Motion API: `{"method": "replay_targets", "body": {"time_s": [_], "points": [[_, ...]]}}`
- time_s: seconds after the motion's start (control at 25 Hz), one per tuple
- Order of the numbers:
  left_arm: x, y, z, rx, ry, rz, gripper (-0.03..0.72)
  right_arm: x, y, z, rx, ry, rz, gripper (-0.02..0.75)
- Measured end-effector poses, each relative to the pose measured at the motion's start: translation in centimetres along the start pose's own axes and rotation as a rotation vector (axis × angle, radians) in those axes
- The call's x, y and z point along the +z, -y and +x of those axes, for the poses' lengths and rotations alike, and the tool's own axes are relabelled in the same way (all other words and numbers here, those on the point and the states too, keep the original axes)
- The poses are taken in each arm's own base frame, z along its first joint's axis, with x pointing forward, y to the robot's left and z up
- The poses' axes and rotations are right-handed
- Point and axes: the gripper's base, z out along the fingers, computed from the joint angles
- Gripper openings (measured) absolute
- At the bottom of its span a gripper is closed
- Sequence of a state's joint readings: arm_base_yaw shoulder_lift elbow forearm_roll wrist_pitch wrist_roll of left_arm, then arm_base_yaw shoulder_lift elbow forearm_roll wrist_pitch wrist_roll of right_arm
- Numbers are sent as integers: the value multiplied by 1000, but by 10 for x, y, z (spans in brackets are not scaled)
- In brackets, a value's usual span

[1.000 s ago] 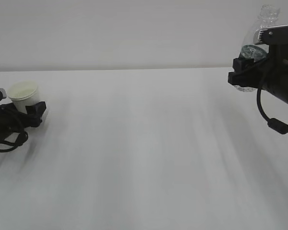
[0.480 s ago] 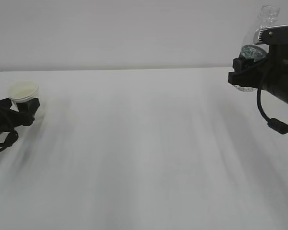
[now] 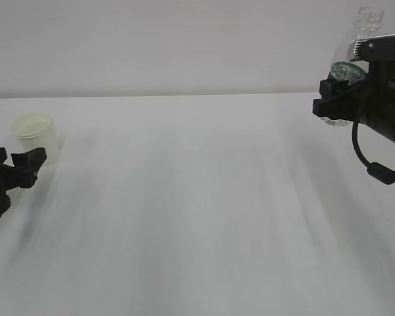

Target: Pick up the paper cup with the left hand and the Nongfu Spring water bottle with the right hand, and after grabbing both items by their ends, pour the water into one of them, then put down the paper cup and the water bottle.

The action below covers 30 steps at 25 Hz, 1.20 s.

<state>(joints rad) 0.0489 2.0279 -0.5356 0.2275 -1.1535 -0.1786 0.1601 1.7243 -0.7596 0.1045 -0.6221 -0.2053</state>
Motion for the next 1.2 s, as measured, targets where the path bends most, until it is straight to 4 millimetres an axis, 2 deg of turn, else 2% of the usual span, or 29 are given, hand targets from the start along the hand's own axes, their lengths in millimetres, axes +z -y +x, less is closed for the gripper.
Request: {"method": "replay_targets", "body": {"time_s": [0.4, 0.88, 1.2], "points": [[-29, 9, -20, 15, 42, 15, 603, 0, 0, 0, 0, 0, 0, 418], [-46, 17, -56, 13, 169, 51, 593, 0, 0, -2, 0, 23, 5, 418], [-51, 21, -67, 20, 208, 74, 591, 1, 0, -4, 1, 17, 3, 417]]}}
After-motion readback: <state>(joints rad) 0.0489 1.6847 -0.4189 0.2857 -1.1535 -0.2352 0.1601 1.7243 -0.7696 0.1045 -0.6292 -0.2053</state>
